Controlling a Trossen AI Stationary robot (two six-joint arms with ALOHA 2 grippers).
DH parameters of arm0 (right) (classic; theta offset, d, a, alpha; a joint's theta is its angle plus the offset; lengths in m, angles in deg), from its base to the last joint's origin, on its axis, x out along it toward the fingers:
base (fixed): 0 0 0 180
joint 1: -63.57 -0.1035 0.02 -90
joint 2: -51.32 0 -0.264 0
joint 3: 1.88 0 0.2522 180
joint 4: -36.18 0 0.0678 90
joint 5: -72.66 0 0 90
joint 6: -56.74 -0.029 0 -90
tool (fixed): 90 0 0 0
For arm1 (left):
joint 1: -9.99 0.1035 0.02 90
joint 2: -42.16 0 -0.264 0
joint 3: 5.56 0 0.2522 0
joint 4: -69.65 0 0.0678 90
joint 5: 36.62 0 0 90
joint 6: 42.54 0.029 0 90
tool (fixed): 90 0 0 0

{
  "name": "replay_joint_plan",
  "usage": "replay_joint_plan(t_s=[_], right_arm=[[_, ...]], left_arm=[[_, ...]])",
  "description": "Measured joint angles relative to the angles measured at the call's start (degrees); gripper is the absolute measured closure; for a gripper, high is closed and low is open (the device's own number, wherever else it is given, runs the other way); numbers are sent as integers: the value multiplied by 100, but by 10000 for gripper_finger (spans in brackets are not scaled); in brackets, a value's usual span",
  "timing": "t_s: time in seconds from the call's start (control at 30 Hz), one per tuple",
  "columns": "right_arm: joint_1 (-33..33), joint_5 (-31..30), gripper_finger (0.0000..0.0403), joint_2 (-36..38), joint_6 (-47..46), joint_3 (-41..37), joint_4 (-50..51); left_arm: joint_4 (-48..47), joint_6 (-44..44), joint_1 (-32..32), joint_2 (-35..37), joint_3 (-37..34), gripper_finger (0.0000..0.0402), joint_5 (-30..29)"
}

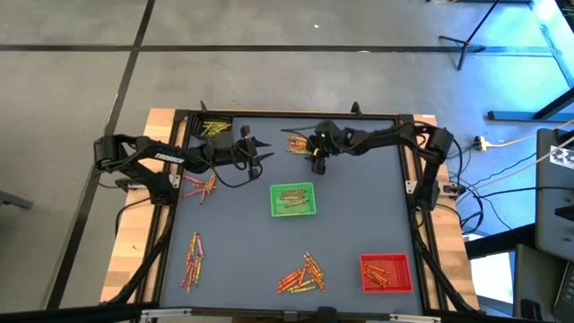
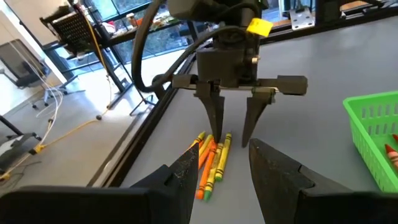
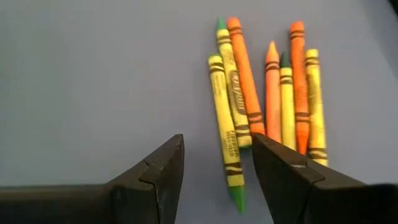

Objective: Sort crayons
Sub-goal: Put the green crayon into the black bin

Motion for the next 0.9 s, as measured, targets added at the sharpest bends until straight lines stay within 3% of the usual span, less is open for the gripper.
replay_joint_plan(t_s=[0.17,0.43,0.9], right_arm=[[35,195,225,-21,17,59,229],[33,-19,256,-21,161,59,176],[33,149,258,25,-49,77,657]], left_arm=[[-4,-4,56,0,0,276,1],[-8,-7,61,0,0,276,-1],[-17,-11,61,0,0,276,-3]])
